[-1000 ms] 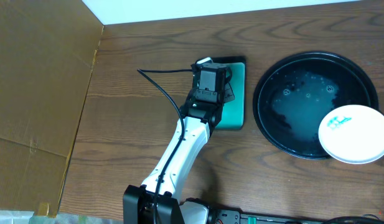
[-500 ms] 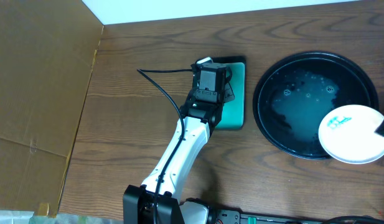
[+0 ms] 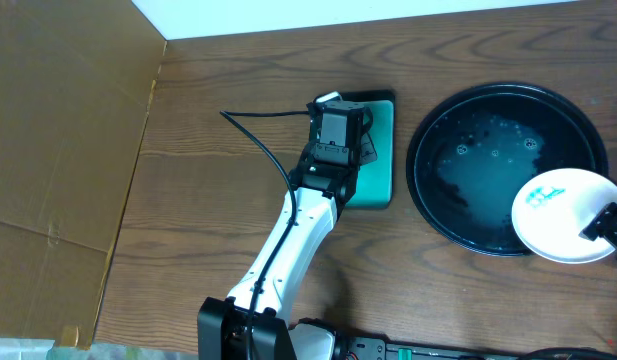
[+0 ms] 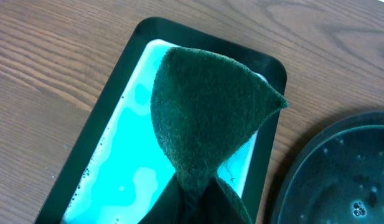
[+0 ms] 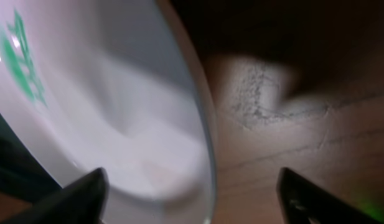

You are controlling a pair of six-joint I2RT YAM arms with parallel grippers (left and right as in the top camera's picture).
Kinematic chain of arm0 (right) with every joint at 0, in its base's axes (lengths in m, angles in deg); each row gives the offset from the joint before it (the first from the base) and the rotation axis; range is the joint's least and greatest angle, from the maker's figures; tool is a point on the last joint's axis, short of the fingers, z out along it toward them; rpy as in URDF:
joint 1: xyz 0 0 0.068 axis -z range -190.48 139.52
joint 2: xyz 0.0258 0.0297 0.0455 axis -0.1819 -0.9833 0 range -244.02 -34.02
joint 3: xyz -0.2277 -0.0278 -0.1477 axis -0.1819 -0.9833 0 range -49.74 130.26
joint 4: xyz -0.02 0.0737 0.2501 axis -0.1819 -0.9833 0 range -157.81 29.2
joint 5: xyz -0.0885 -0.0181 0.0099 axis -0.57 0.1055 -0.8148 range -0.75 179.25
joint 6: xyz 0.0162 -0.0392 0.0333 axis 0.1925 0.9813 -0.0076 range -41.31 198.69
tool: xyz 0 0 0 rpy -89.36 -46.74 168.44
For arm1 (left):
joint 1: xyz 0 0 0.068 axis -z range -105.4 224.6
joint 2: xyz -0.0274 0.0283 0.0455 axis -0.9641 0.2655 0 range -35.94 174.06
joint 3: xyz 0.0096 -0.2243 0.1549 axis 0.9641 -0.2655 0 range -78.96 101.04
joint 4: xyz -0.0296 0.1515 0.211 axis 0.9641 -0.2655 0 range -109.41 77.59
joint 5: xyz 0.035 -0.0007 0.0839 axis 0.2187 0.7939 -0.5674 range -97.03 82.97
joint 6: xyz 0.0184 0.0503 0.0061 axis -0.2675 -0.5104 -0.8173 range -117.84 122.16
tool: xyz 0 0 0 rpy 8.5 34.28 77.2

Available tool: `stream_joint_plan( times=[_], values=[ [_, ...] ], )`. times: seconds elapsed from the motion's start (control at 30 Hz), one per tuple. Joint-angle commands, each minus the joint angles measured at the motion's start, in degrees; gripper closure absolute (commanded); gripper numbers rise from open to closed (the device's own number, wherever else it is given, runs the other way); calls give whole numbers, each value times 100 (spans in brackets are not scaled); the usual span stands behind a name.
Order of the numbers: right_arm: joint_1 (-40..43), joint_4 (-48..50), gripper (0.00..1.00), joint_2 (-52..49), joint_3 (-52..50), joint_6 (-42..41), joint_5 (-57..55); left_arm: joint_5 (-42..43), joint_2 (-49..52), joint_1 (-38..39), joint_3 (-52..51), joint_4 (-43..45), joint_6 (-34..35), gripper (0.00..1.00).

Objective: Clean dirty plates on tray and stack at the side
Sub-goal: 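Grasp the white blue-printed plate rim with the right gripper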

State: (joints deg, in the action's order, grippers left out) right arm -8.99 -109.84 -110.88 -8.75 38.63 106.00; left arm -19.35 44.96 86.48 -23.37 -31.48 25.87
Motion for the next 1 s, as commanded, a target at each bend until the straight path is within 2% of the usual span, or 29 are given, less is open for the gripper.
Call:
stream_joint_plan(
  times=[0.0,0.03,0.13,0.27,0.37,0.43,0.57,0.6,0.63,0.97],
  values=[
    [-181,114,21,-33,-31,-170,-348,-13,33,-7,-39,26,-55,93],
    [-232,153,22,-44,-31,-197,-352,-13,33,-7,-39,26,-55,93],
    [-461,304,32,-155,-31,-470,-450,-13,33,-9,-39,28,-55,93],
    [-632,431,27,-337,-31,-514,-490,-13,33,-7,-39,26,-55,93],
    [-686,472,32,-494,-31,-514,-490,-13,33,-9,-39,28,-55,93],
    [-684,507,44,-570,-28,-514,-492,-13,33,-7,-39,28,-55,93],
    [-684,621,81,-597,-13,-505,-490,-13,33,-9,-39,26,-55,93],
    [-684,619,95,-597,17,-487,-485,-13,33,-7,-39,26,-55,93],
    [-684,619,99,-597,57,-415,-455,-13,33,-9,-39,26,-55,93],
    [-686,597,99,-599,1058,835,-321,-9,33,-7,-39,26,-55,93]
  ],
)
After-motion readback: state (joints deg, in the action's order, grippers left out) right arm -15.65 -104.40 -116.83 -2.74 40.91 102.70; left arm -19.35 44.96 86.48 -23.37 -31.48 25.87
